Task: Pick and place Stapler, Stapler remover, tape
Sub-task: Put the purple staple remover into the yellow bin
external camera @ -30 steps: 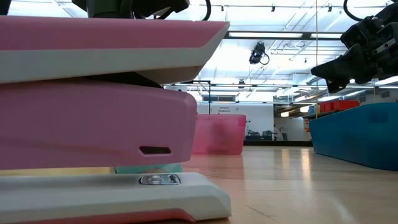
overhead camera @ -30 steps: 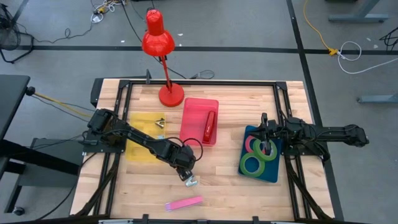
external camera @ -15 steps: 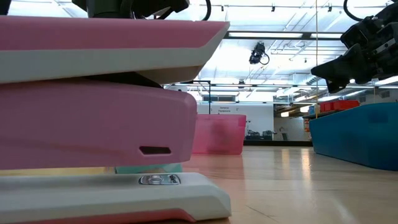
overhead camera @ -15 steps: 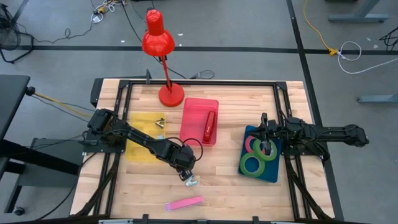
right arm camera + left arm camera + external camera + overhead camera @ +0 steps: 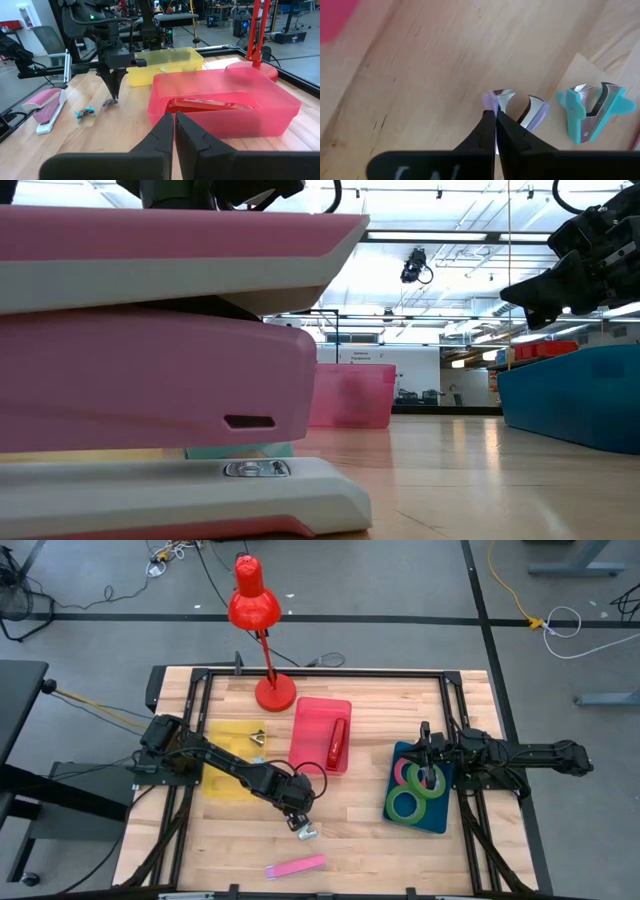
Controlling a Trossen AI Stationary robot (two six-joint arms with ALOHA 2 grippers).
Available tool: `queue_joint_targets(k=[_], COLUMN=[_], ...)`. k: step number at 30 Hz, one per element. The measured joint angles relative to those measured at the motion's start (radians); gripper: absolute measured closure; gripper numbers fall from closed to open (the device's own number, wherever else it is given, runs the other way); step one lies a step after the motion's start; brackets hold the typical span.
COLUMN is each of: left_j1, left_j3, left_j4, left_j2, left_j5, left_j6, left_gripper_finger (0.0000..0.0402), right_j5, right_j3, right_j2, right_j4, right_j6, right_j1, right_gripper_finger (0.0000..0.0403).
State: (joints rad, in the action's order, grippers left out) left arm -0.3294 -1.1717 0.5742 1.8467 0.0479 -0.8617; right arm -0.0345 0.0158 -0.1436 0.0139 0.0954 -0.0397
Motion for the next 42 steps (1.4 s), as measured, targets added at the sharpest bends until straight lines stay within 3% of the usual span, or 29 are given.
queue_joint_targets(k=[12, 42], left_j1=[0.006, 0.027], left_j3=[-0.034, -0.032], left_j4=[0.037, 0.523], left_j2=[-0.062, -0.391], left_j5=[-0.025, 0.134], left_j6=[0.088, 0.142], left_gripper_finger=[0.0399, 0.0401], right_j5=[0.000, 0.000], right_j3=[0.000, 0.000], right_j2=[0.000, 0.000], right_j4=[0.000, 0.000], right_j6=[0.000, 0.000], right_j1=[0.000, 0.000], right_gripper_finger=[0.0382, 0.0382])
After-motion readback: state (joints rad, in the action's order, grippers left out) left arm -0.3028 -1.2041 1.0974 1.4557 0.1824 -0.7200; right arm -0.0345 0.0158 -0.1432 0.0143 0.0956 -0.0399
